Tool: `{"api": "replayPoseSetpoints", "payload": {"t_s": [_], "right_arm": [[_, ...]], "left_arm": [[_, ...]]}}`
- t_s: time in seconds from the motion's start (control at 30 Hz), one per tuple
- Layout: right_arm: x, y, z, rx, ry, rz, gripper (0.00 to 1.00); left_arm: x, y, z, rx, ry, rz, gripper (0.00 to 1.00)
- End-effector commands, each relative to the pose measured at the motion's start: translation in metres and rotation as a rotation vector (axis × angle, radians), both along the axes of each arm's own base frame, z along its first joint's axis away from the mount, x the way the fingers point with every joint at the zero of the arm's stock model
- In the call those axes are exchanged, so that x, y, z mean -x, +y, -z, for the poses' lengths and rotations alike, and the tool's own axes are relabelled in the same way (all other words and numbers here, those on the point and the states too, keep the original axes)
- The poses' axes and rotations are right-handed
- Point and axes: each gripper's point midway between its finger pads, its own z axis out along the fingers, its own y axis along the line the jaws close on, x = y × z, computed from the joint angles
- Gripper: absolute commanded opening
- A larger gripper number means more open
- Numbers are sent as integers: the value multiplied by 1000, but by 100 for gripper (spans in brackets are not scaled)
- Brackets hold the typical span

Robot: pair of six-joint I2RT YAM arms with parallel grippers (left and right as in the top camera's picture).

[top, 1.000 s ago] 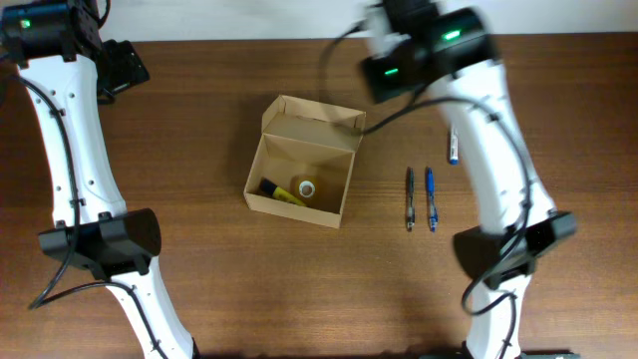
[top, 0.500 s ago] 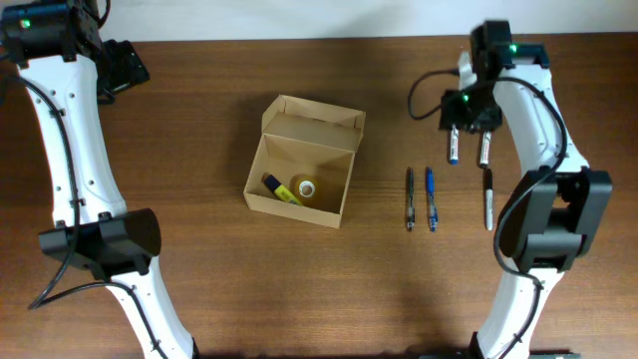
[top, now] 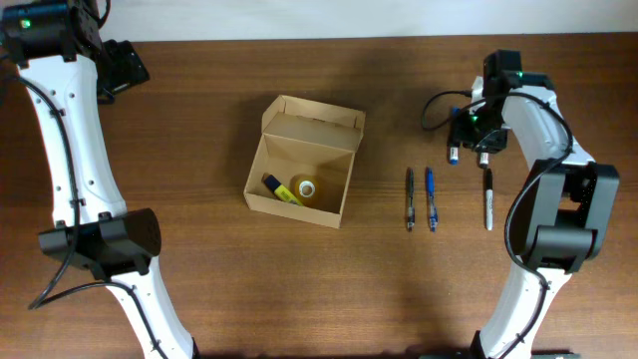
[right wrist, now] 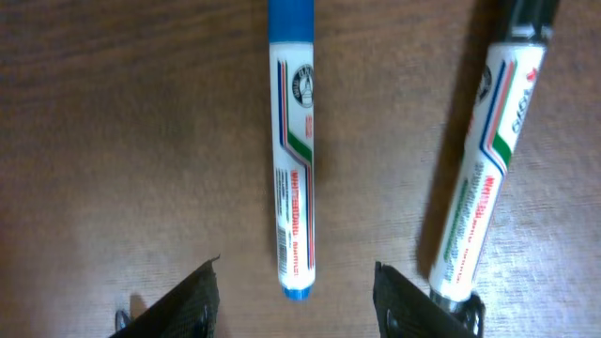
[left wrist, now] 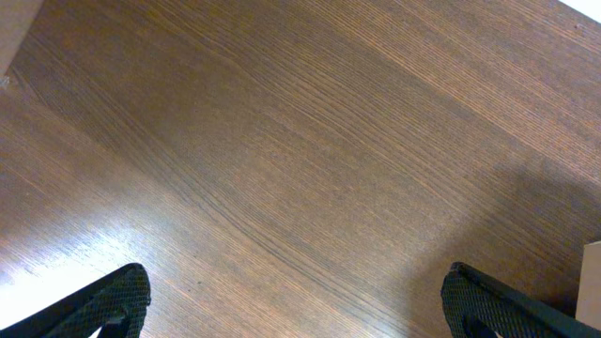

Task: Pack container
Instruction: 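Grasp the blue-capped whiteboard marker with the right gripper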

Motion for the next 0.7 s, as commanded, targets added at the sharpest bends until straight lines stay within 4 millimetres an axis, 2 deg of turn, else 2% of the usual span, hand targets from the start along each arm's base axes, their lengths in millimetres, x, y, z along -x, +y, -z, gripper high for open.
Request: {"api": "replayPoseSetpoints", "payload": {"t_s": [0.0, 0.27, 0.33, 0.43, 0.53, 0.67], "right_arm": [[-1, 5, 7, -13, -11, 4, 53], [0, 7, 41, -21, 41, 16, 50], [2, 8, 48, -22, 56, 18, 45], [4, 8, 54, -23, 71, 17, 30], [5, 8, 55, -24, 76, 17, 5], [10, 10, 54, -31, 95, 14, 4]], "left_arm": [[4, 1, -7, -10, -10, 7, 100], [4, 1, -7, -10, -10, 7, 100], [4, 1, -7, -10, -10, 7, 100], [4, 1, -7, -10, -10, 7, 100], [4, 1, -7, -10, -10, 7, 100], [4, 1, -7, -10, -10, 7, 100]]}}
